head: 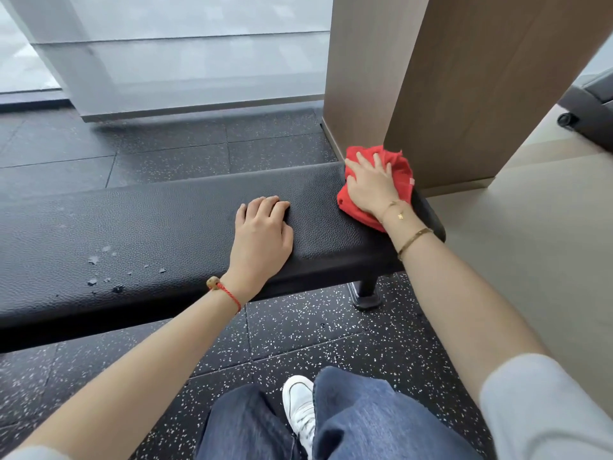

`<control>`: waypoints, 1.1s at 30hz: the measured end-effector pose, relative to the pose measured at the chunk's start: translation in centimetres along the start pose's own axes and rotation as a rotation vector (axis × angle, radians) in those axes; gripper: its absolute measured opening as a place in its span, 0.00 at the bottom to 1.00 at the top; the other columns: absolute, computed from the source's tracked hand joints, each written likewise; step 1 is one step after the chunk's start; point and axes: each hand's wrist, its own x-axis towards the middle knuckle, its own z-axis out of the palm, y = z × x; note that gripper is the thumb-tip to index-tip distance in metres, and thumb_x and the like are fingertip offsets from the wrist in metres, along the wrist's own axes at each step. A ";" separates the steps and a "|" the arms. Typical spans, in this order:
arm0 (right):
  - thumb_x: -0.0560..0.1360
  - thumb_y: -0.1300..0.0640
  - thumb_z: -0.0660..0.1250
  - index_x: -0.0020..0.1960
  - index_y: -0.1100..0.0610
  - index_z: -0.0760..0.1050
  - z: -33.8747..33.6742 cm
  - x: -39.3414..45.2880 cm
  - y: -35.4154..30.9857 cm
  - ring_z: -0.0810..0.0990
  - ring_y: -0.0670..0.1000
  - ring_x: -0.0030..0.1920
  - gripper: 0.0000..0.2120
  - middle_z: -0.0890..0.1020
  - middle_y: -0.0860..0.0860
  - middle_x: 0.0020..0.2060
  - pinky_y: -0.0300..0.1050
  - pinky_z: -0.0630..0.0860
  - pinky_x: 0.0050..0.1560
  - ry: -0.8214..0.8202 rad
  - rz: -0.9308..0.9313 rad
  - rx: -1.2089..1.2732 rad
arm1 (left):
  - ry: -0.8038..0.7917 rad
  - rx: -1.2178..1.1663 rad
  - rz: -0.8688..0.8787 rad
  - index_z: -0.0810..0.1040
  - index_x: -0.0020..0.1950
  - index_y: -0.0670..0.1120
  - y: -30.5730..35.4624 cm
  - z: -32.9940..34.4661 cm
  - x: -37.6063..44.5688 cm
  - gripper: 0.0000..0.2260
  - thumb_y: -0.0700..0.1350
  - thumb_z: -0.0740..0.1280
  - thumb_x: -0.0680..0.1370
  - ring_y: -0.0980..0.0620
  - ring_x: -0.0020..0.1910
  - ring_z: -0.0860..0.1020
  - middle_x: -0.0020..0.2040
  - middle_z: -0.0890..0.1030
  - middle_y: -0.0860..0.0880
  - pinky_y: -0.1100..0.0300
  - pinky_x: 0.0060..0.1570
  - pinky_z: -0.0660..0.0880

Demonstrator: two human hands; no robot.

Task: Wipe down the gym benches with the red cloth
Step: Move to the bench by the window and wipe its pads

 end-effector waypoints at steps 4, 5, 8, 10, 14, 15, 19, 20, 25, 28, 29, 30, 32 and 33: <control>0.80 0.56 0.54 0.75 0.50 0.62 1.7 -3.2 -4.4 0.51 0.58 0.78 0.23 0.59 0.51 0.78 0.59 0.44 0.77 -0.014 -0.231 0.046 | 0.000 0.014 -0.005 0.76 0.64 0.45 0.2 -0.1 0.1 0.17 0.45 0.58 0.76 0.43 0.66 0.71 0.65 0.76 0.47 0.45 0.70 0.63; 0.80 0.56 0.55 0.75 0.49 0.63 2.0 -4.3 -4.9 0.52 0.57 0.78 0.23 0.59 0.50 0.77 0.58 0.44 0.77 -0.014 -0.286 0.060 | 0.000 0.015 -0.006 0.76 0.64 0.46 0.1 -0.1 0.1 0.17 0.45 0.58 0.77 0.43 0.66 0.71 0.65 0.76 0.47 0.45 0.70 0.63; 0.80 0.57 0.56 0.75 0.48 0.63 1.8 -6.3 -4.1 0.51 0.55 0.78 0.24 0.60 0.48 0.77 0.55 0.44 0.78 -0.036 -0.364 0.087 | -0.003 -0.002 0.001 0.76 0.65 0.46 -0.2 0.0 0.0 0.17 0.44 0.59 0.78 0.44 0.68 0.71 0.66 0.76 0.47 0.45 0.71 0.62; 0.80 0.57 0.56 0.75 0.47 0.63 1.3 -6.7 -2.2 0.51 0.55 0.78 0.24 0.60 0.48 0.77 0.55 0.44 0.78 -0.035 -0.337 0.100 | -0.007 -0.015 0.004 0.75 0.66 0.46 -0.4 0.1 0.0 0.17 0.44 0.59 0.78 0.44 0.69 0.70 0.67 0.76 0.47 0.45 0.72 0.62; 0.81 0.57 0.55 0.75 0.48 0.64 0.2 -4.9 1.4 0.50 0.59 0.78 0.22 0.60 0.50 0.77 0.59 0.45 0.77 0.015 -0.167 0.082 | -0.002 -0.012 -0.002 0.75 0.67 0.46 -0.4 0.2 0.0 0.18 0.46 0.57 0.78 0.44 0.69 0.70 0.68 0.75 0.47 0.45 0.72 0.61; 0.81 0.56 0.54 0.75 0.48 0.63 0.1 -3.8 1.5 0.50 0.59 0.78 0.22 0.59 0.50 0.77 0.59 0.44 0.77 0.013 -0.129 0.065 | 0.001 -0.005 -0.002 0.75 0.66 0.46 -0.4 0.1 0.0 0.19 0.46 0.56 0.78 0.44 0.69 0.70 0.67 0.76 0.47 0.45 0.72 0.62; 0.81 0.55 0.52 0.76 0.50 0.60 0.2 0.5 -0.9 0.48 0.60 0.78 0.23 0.57 0.51 0.78 0.61 0.42 0.77 -0.024 -0.074 0.043 | 0.012 0.016 0.006 0.76 0.64 0.46 -0.1 0.0 0.2 0.22 0.48 0.51 0.76 0.44 0.67 0.72 0.65 0.77 0.47 0.45 0.69 0.64; 0.82 0.55 0.51 0.77 0.50 0.59 0.4 0.8 -1.7 0.49 0.59 0.78 0.23 0.57 0.51 0.78 0.61 0.42 0.77 -0.031 -0.094 0.039 | 0.015 0.018 0.009 0.77 0.63 0.46 -0.2 0.0 0.2 0.22 0.48 0.52 0.76 0.44 0.66 0.72 0.65 0.77 0.47 0.45 0.69 0.64; 0.81 0.57 0.53 0.76 0.50 0.60 1.3 -3.5 -3.3 0.48 0.55 0.79 0.24 0.58 0.50 0.78 0.58 0.42 0.77 -0.036 -0.231 0.086 | 0.031 0.010 0.005 0.77 0.61 0.46 -0.3 0.2 0.3 0.19 0.47 0.55 0.75 0.44 0.64 0.73 0.63 0.78 0.48 0.45 0.67 0.66; 0.80 0.58 0.55 0.76 0.49 0.62 1.5 -8.0 -2.4 0.49 0.55 0.79 0.23 0.59 0.49 0.77 0.56 0.43 0.78 0.001 -0.274 0.120 | 0.035 0.004 0.014 0.77 0.62 0.46 -0.4 0.2 0.2 0.19 0.47 0.56 0.76 0.44 0.65 0.72 0.64 0.78 0.48 0.46 0.68 0.65; 0.81 0.58 0.55 0.75 0.49 0.63 1.5 -9.4 -1.7 0.50 0.55 0.78 0.23 0.60 0.49 0.77 0.56 0.43 0.78 0.026 -0.261 0.118 | 0.032 -0.001 0.018 0.77 0.63 0.46 -0.6 0.3 0.1 0.18 0.46 0.57 0.76 0.44 0.66 0.72 0.64 0.77 0.48 0.45 0.69 0.65; 0.81 0.58 0.55 0.75 0.49 0.63 1.5 -10.7 -0.6 0.50 0.56 0.78 0.23 0.61 0.49 0.77 0.56 0.44 0.78 0.059 -0.231 0.113 | 0.029 -0.007 0.020 0.76 0.64 0.46 -0.7 0.4 0.1 0.18 0.46 0.57 0.77 0.44 0.67 0.72 0.65 0.77 0.47 0.45 0.70 0.64; 0.81 0.57 0.55 0.75 0.49 0.63 1.1 -12.2 2.0 0.50 0.57 0.78 0.23 0.61 0.49 0.77 0.57 0.44 0.78 0.121 -0.129 0.105 | 0.023 -0.017 0.019 0.76 0.65 0.46 -0.8 0.5 0.0 0.17 0.45 0.58 0.78 0.44 0.68 0.71 0.66 0.76 0.47 0.44 0.71 0.63; 0.81 0.57 0.54 0.75 0.49 0.62 0.8 -12.4 3.2 0.49 0.57 0.78 0.23 0.60 0.49 0.77 0.56 0.44 0.77 0.137 -0.072 0.109 | 0.020 -0.019 0.018 0.76 0.66 0.46 -0.7 0.5 0.0 0.17 0.45 0.59 0.78 0.44 0.68 0.71 0.67 0.76 0.47 0.44 0.71 0.63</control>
